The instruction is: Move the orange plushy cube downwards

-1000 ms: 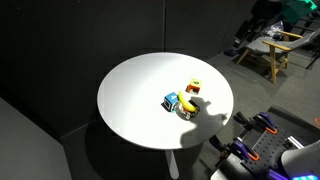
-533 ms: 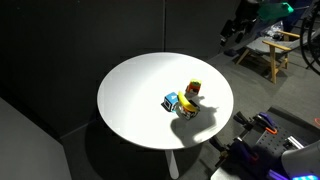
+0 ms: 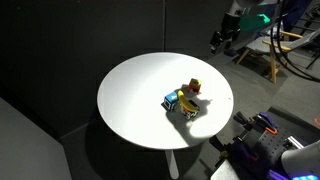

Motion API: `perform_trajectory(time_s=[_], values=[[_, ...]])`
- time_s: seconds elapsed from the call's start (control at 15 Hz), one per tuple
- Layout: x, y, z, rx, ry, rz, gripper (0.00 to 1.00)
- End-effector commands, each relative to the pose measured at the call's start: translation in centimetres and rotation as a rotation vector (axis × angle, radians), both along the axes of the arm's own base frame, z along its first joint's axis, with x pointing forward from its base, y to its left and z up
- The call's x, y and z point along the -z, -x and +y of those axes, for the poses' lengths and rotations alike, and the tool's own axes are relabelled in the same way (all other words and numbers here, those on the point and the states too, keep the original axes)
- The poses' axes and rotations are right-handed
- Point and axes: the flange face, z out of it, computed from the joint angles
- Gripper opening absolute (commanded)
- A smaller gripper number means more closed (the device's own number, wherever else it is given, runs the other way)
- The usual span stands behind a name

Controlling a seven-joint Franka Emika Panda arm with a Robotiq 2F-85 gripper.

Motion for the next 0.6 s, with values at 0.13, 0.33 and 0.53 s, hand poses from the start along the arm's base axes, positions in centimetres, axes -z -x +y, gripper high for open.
perform_trajectory(time_s=[0.13, 0.33, 0.53], values=[[3.0, -2.7, -1.1, -0.123, 0.009, 0.042, 1.0], [3.9, -3.4, -1.5, -0.172, 0.016, 0.062, 1.0], [4.5, -2.7, -1.0, -0.147, 0.004, 0.07, 1.0]])
